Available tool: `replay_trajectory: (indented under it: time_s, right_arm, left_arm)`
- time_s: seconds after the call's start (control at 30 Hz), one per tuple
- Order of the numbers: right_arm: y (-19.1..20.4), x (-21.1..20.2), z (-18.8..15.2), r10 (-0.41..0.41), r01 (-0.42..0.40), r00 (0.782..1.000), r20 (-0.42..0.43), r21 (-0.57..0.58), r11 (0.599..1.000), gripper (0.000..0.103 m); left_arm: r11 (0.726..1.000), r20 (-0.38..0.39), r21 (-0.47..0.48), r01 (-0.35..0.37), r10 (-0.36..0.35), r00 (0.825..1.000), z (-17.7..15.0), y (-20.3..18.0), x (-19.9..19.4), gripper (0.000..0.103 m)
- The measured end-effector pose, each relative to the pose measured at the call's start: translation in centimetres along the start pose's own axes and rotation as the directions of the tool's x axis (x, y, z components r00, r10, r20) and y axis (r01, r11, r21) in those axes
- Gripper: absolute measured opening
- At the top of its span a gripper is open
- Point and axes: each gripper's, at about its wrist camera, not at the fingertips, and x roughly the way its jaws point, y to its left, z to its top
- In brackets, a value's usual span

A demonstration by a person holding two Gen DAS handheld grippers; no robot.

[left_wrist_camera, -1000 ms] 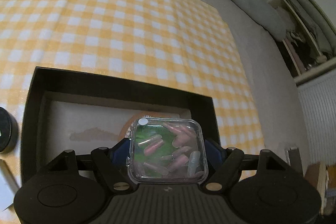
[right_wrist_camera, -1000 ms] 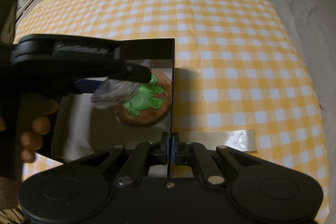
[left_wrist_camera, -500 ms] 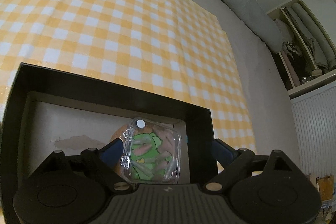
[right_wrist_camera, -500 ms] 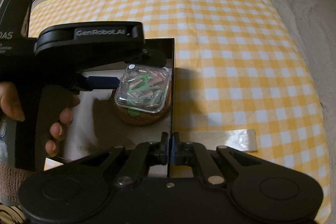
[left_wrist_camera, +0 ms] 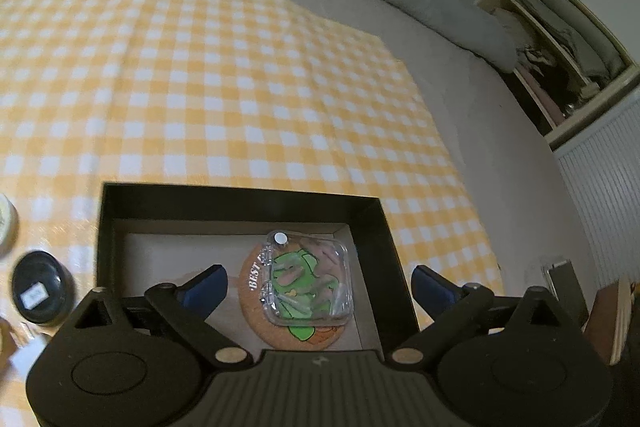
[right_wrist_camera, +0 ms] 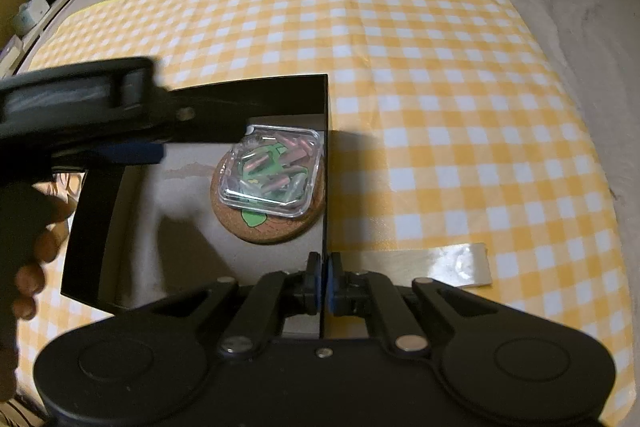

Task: Organize rigid objects
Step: 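Carry the clear case into the box and set it on the cork coaster, then grasp the square wooden coaster with the left gripper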

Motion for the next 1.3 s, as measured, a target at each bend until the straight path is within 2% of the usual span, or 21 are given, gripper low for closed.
replay_trajectory:
  time_s: [0.37,0.67,0.9,1.07,1.17,1.3]
  right_arm:
    - [-0.1,0.0,0.0,0.001,-0.001,1.000,0.007,0.028,1.000,0.004]
    - [0.2,0.8,0.4,-0.018,0.018,1.000,-0.017,0.019,1.000,0.004]
    - [0.5,1.3,0.5,-0.033,0.033,0.999,-0.030,0.000,0.999,0.004]
    - [0.8,1.9,0.7,-0.035,0.035,0.999,-0.034,0.002,0.999,0.004]
    - [0.8,1.9,0.8,-0.036,0.036,0.999,-0.034,0.001,0.999,0.004]
    - [0.9,1.9,0.8,-0.035,0.035,0.999,-0.034,0.002,0.999,0.004]
  left_arm:
    - [0.988,0.066,0.140,-0.063,0.054,0.996,-1.0,-0.3,-5.7,0.103]
    - [0.968,0.125,0.214,-0.133,0.108,0.986,-1.7,1.7,-10.4,0.103]
    - [0.959,0.167,0.199,-0.203,0.171,0.971,-1.7,5.2,-13.6,0.103]
    - [0.959,0.175,0.130,-0.250,0.226,0.958,-1.4,9.1,-15.5,0.103]
    - [0.954,0.173,0.074,-0.292,0.276,0.945,-1.3,11.9,-16.4,0.103]
    - [0.931,0.150,0.031,-0.363,0.354,0.923,-1.4,15.2,-16.8,0.103]
